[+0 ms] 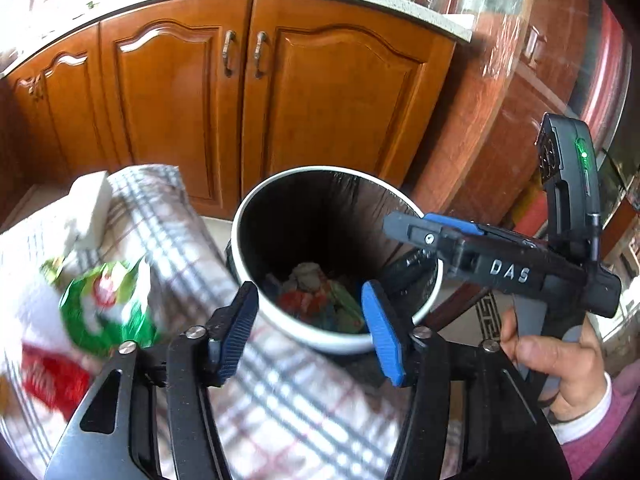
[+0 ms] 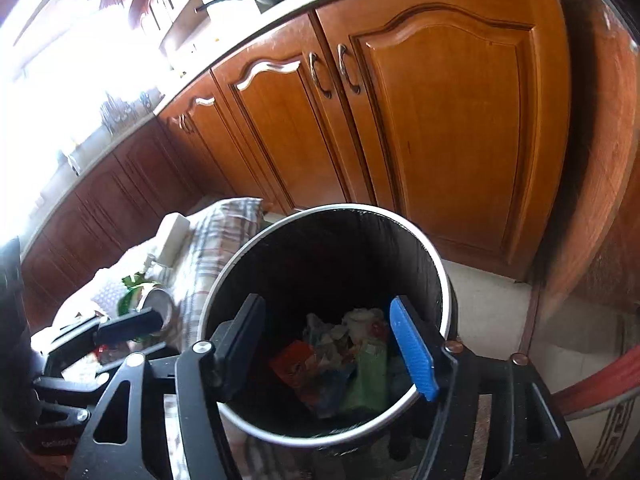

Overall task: Collect trash
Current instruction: 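Carry both items over the bin and open both tools to drop them, then move both open tools back toward the remaining trash, then grasp the yellow snack wrapper with the left tool while the right tool grasps the red chip bag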

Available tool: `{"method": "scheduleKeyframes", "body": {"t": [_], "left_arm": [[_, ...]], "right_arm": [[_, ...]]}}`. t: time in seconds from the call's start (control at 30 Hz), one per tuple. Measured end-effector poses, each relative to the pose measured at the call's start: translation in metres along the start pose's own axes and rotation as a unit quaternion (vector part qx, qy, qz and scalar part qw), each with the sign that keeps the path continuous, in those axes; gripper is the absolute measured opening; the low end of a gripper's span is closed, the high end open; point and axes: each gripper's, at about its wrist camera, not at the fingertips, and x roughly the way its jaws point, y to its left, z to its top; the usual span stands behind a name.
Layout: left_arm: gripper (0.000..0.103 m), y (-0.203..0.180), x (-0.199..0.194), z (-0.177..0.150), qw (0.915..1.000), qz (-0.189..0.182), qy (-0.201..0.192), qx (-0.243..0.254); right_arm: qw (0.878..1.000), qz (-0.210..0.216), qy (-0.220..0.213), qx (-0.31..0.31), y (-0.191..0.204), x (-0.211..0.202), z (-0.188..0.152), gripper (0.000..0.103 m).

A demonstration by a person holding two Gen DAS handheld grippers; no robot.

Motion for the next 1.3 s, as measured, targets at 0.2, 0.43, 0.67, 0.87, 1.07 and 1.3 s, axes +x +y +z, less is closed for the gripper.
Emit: {"method": "scheduleKeyframes", "body": {"t": [0.2,0.43,0.67,0.87,1.07,1.3], "left_arm": [[0.06,0.013,-0.032,-0.032,0.9997,0.01,-0.013,-0.019],[0.061,0.044,-0.06,-0.064,0.9978,0.036,-0.017,-0.053],[0.061,0.081,-0.089,-0.087,0.9935,0.061,-0.029,-0.092],[0.061,0.113,-0.107,-0.103,0.9886,0.083,-0.033,-0.121],[0.061,0.144,-0.119,-0.119,0.9836,0.105,-0.032,-0.143],[0.061,0.179,-0.13,-0.128,0.9764,0.136,-0.033,-0.165]], "right_arm": [[1.0,0.019,-0.01,0.005,0.02,-0.012,-0.021,0.082],[0.999,0.046,-0.006,0.001,0.055,-0.017,-0.047,0.087],[0.998,0.066,0.008,-0.011,0.089,-0.015,-0.068,0.088],[0.997,0.077,0.019,-0.021,0.113,-0.01,-0.077,0.088],[0.996,0.086,0.025,-0.031,0.135,-0.006,-0.083,0.088],[0.992,0.108,0.036,-0.049,0.17,0.006,-0.09,0.088]]}}
